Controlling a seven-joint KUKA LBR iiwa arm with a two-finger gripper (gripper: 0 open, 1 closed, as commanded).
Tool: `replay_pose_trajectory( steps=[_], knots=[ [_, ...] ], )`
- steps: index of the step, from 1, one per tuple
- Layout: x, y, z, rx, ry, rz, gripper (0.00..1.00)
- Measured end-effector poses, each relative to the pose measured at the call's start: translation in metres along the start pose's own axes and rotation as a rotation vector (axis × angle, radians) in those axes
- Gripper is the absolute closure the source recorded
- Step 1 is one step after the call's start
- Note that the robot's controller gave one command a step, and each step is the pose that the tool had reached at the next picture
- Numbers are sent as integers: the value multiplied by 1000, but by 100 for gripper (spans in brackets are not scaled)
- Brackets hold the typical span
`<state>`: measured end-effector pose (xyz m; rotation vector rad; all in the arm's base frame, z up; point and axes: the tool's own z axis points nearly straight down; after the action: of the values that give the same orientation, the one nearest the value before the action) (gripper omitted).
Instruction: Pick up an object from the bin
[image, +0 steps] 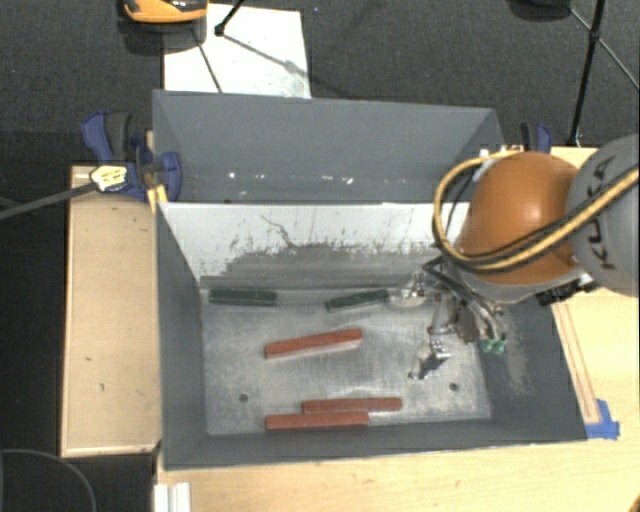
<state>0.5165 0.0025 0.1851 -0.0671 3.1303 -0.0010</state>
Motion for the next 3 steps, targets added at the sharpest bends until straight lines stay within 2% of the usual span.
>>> replay_pose_trajectory(
  steps=[1,2,3],
  knots=[
    [-7,33,109,-2,-10,79,100],
    [-4,33,112,-2,0,78,0],
    [-4,33,112,-2,0,78,0]
  ],
)
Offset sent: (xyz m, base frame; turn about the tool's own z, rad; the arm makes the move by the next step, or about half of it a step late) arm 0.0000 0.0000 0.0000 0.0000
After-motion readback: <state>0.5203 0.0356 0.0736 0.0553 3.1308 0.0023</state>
